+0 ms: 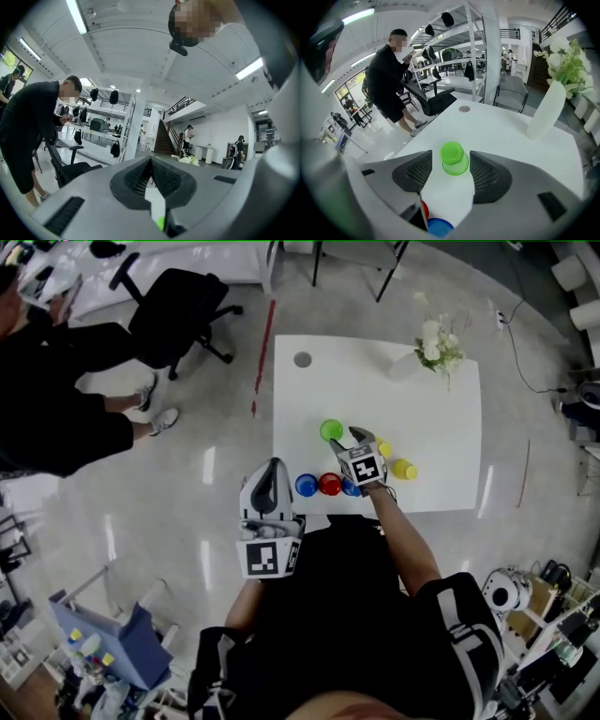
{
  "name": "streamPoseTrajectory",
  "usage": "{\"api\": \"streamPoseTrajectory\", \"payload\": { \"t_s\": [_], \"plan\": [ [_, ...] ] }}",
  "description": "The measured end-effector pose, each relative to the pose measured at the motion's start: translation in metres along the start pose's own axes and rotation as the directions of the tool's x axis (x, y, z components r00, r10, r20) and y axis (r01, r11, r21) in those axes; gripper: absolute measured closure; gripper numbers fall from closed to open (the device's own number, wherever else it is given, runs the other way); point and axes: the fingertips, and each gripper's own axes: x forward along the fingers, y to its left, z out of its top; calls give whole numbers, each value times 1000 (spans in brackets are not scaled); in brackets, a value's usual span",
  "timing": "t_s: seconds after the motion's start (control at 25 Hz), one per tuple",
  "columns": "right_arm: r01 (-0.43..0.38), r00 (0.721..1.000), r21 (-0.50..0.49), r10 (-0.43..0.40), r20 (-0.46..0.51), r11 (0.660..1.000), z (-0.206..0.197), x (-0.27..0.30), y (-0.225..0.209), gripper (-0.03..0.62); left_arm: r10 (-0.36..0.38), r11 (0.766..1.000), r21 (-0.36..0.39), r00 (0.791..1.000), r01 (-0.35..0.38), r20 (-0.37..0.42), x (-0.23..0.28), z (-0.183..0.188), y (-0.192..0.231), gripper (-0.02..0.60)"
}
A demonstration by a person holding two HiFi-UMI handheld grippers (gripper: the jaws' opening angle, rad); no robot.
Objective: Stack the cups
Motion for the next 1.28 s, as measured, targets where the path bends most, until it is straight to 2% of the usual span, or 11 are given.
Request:
{"api": "streamPoseTrajectory", "payload": {
  "t_s": [0.16, 0.56, 0.8, 1.12, 1.28],
  "plan": [
    [-35, 998, -9, 34, -57, 999, -7, 9, -2, 327, 28, 1000, 6, 1000, -28, -7, 10, -5, 1, 561],
    [-92, 991, -48, 86, -100, 995, -11, 31, -2, 326, 95, 995, -13, 995, -95, -34, 24, -17, 9, 561],
    [-98, 989, -68, 89, -116, 993, -13, 36, 0, 347, 109, 994, -6, 993, -109, -47, 25, -20, 12, 561],
    [-88, 990, -80, 78, -121, 993, -11, 36, -1, 359, 108, 994, -2, 994, -108, -24, 25, -15, 13, 561],
    [-81, 991, -77, 72, -115, 994, -11, 35, 0, 361, 106, 994, -26, 994, -108, -38, 23, -17, 13, 561]
  ]
}}
